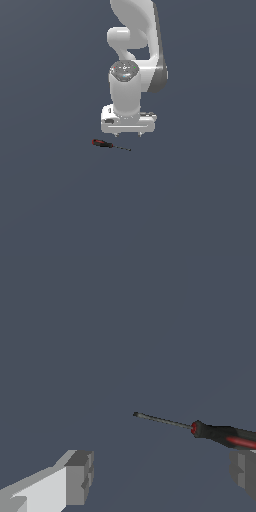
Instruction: Pick up the object and move it to a goal position.
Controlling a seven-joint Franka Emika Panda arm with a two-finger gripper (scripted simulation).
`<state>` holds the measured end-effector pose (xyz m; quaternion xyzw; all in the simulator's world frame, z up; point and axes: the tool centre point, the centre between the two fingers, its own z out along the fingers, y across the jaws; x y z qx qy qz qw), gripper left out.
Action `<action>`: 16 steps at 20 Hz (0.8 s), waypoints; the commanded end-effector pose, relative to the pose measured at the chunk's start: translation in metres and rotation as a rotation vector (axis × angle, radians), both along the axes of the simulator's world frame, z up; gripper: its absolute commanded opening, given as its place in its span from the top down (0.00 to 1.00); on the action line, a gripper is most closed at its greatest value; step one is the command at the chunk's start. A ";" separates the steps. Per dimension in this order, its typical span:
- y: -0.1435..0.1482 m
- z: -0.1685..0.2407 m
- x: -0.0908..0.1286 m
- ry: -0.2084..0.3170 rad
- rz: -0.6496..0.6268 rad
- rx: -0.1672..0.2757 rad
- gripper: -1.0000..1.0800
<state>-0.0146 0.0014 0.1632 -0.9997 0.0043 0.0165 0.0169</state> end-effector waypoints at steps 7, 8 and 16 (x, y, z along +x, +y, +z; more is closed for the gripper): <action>0.001 0.008 0.000 -0.004 0.002 0.018 0.04; 0.002 0.009 0.000 -0.005 0.003 0.022 0.04; 0.002 0.010 0.000 -0.006 0.008 0.025 0.04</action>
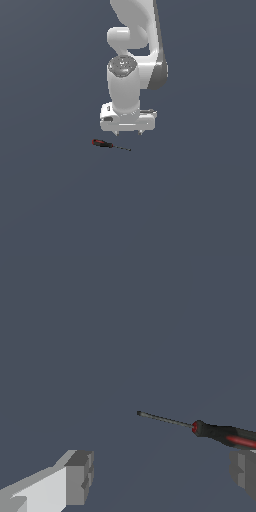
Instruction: Pick up the object and move it to a goal position.
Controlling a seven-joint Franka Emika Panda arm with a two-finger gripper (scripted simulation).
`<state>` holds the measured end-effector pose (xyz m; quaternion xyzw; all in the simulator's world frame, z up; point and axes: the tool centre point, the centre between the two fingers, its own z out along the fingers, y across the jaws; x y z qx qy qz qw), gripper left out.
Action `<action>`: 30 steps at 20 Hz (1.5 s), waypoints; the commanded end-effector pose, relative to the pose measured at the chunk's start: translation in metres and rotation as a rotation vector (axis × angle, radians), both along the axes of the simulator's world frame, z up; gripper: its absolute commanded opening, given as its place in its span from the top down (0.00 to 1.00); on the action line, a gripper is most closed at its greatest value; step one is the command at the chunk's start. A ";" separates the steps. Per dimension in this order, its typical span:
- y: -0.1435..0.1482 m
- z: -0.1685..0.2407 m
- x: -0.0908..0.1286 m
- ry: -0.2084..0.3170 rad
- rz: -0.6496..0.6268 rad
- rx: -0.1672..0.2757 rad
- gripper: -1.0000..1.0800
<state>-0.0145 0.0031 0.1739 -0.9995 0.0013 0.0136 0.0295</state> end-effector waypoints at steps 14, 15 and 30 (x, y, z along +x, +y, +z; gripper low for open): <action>-0.014 -0.015 -0.003 -0.011 0.164 -0.010 0.04; -0.016 -0.016 -0.003 -0.012 0.184 -0.011 0.04; -0.044 -0.048 -0.011 -0.029 0.559 -0.027 0.04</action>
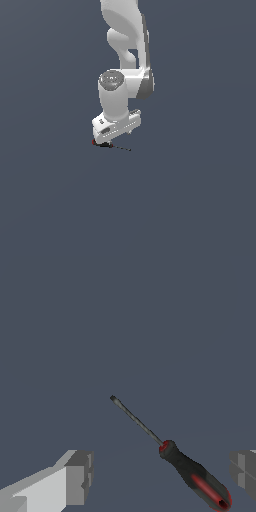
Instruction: Pick up the object and move it to a goal position.
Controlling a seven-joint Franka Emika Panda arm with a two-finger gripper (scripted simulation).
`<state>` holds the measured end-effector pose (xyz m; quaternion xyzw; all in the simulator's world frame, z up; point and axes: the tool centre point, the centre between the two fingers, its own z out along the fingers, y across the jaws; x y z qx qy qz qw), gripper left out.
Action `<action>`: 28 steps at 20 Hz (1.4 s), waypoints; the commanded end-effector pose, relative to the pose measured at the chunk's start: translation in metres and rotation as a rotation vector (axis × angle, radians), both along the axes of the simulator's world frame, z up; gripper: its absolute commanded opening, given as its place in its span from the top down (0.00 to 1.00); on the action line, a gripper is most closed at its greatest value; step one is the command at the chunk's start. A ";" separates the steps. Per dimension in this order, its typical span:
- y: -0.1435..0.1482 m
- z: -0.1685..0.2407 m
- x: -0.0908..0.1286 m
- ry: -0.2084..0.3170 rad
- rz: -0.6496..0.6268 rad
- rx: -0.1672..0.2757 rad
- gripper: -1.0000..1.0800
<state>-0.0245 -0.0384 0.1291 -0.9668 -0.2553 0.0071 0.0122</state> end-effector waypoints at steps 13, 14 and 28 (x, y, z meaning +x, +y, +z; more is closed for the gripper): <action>-0.025 -0.030 -0.010 -0.012 0.376 -0.009 0.04; -0.026 -0.032 -0.011 -0.012 0.402 -0.010 0.04; -0.044 -0.056 -0.022 -0.023 0.738 -0.011 0.04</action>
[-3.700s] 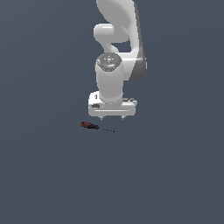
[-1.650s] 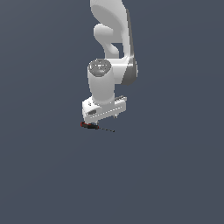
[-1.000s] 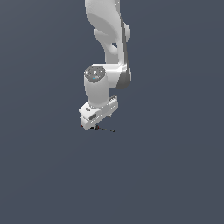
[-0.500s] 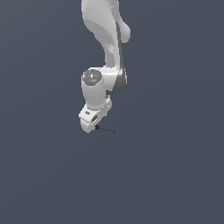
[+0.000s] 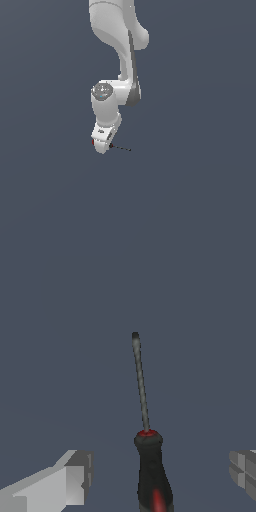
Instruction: Pick up the object and move it to a goal position.
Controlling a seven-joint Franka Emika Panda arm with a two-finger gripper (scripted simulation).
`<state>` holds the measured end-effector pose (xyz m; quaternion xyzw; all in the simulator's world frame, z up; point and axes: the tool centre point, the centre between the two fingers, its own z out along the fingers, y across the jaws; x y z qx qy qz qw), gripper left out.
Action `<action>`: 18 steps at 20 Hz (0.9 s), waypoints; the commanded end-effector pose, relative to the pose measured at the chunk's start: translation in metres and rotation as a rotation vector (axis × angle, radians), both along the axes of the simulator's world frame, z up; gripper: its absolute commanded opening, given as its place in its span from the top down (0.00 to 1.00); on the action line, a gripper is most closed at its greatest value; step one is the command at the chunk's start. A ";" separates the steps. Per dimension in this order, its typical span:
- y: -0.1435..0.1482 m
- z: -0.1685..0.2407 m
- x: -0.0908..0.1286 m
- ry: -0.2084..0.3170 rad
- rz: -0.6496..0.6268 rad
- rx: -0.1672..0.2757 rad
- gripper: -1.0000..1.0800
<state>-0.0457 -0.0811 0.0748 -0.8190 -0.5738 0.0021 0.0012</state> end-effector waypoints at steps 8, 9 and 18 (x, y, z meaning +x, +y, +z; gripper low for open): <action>-0.006 -0.009 -0.004 -0.004 0.127 0.001 0.04; -0.006 -0.009 -0.005 -0.004 0.133 0.001 0.04; -0.006 -0.015 -0.005 -0.004 0.140 0.001 0.04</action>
